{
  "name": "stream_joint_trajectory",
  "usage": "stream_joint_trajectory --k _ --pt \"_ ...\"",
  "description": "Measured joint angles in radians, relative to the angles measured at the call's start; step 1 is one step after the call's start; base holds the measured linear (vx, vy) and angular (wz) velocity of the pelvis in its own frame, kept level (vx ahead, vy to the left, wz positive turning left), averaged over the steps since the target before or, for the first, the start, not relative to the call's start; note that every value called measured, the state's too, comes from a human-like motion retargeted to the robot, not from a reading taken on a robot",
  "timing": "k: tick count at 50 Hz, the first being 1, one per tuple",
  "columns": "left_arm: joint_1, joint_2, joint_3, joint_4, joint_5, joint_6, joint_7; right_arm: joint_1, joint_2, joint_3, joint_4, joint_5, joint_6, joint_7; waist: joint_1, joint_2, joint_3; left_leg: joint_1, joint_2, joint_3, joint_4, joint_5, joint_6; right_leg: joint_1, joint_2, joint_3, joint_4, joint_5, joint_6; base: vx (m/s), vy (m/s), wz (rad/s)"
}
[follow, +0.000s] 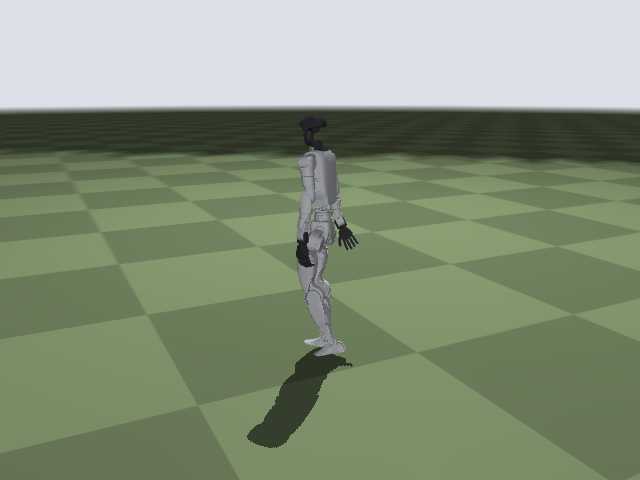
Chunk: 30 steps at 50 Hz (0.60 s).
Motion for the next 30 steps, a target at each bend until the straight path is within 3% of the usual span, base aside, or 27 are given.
stream_joint_trajectory --k 4,6,7,9,12,15,18,20,22,26,28,30 --pt "0.024 -0.023 0.026 0.041 0.029 0.011 -0.033 -0.07 0.011 0.02 -0.025 0.006 0.009 -0.012 -0.017 -0.005 -0.013 -0.071 0.047 0.215 0.134 0.164 -0.06 0.065 -0.026 -0.073 -0.051 -0.028 0.005 0.16 -0.01 1.29" --pt "0.033 -0.019 0.023 0.056 0.058 0.019 -0.059 -0.097 0.024 0.021 -0.05 0.01 0.001 -0.036 -0.023 -0.01 -0.017 -0.098 0.08 0.324 0.198 0.188 -0.098 0.099 -0.029 -0.128 -0.081 -0.037 0.002 0.13 -0.12 1.36" --pt "0.037 -0.016 0.019 0.064 0.074 0.022 -0.067 -0.109 0.029 0.023 -0.062 0.015 -0.008 -0.049 -0.024 -0.015 -0.018 -0.111 0.09 0.37 0.228 0.17 -0.091 0.117 -0.031 -0.151 -0.095 -0.041 0.002 0.13 -0.1 1.34" --pt "0.046 -0.009 0.016 0.078 0.102 0.027 -0.069 -0.131 0.039 0.033 -0.084 0.026 -0.03 -0.067 -0.008 -0.029 -0.013 -0.133 0.126 0.453 0.3 0.056 -0.014 0.16 -0.023 -0.175 -0.121 -0.053 -0.004 0.26 -0.28 0.7" --pt "0.062 0.002 0.026 0.095 0.124 0.032 -0.058 -0.16 0.054 0.05 -0.112 0.027 -0.047 -0.081 0.029 -0.037 0.002 -0.117 0.22 0.557 0.33 -0.127 0.0 0.23 0.021 -0.184 -0.151 -0.081 -0.024 0.3 -0.32 0.23" --pt "0.072 -0.011 0.039 0.109 0.12 0.039 -0.053 -0.174 0.064 0.059 -0.142 0.026 -0.057 -0.081 0.028 -0.023 -0.003 -0.135 0.137 0.544 0.173 -0.137 0.0 0.254 0.02 -0.243 -0.184 -0.075 0.006 0.12 0.27 1.09" --pt "0.074 -0.023 0.05 0.118 0.104 0.042 -0.063 -0.174 0.063 0.068 -0.18 0.02 -0.067 -0.068 0.007 0.008 -0.016 -0.136 0.054 0.441 -0.025 -0.08 -0.07 0.27 0.046 -0.317 -0.203 -0.089 0.03 0.13 0.22 1.21" --pt "0.077 -0.029 0.059 0.12 0.101 0.04 -0.068 -0.168 0.062 0.081 -0.198 0.011 -0.075 -0.071 0.012 0.022 -0.015 -0.12 0.047 0.425 -0.104 -0.004 -0.08 0.298 0.071 -0.335 -0.212 -0.105 0.042 0.29 0.08 0.44" --pt "0.084 -0.036 0.066 0.12 0.099 0.029 -0.068 -0.155 0.058 0.099 -0.207 -0.015 -0.087 -0.073 0.026 0.016 -0.022 -0.106 0.047 0.473 -0.129 0.037 -0.019 0.317 0.066 -0.339 -0.206 -0.117 0.065 0.3 0.03 0.01" --pt "0.079 -0.035 0.07 0.113 0.099 0.024 -0.064 -0.131 0.056 0.1 -0.174 -0.08 -0.126 -0.101 0.057 0.011 -0.027 -0.096 0.059 0.462 -0.112 -0.004 0.0 0.335 0.045 -0.394 -0.142 -0.111 0.123 0.27 0.01 -0.18" --pt "0.077 -0.032 0.059 0.104 0.101 0.024 -0.066 -0.117 0.051 0.086 -0.133 -0.044 -0.152 -0.141 0.061 0.018 -0.029 -0.06 0.083 0.484 -0.13 -0.021 0.0 0.333 0.034 -0.441 -0.063 -0.068 0.172 0.32 -0.02 0.14" --pt "0.073 -0.026 0.045 0.095 0.097 0.018 -0.073 -0.103 0.047 0.053 -0.091 0.021 -0.163 -0.163 0.05 0.044 -0.029 -0.039 0.104 0.432 -0.139 -0.024 0.0 0.305 0.025 -0.459 0.06 0.045 0.204 0.35 -0.01 0.22"
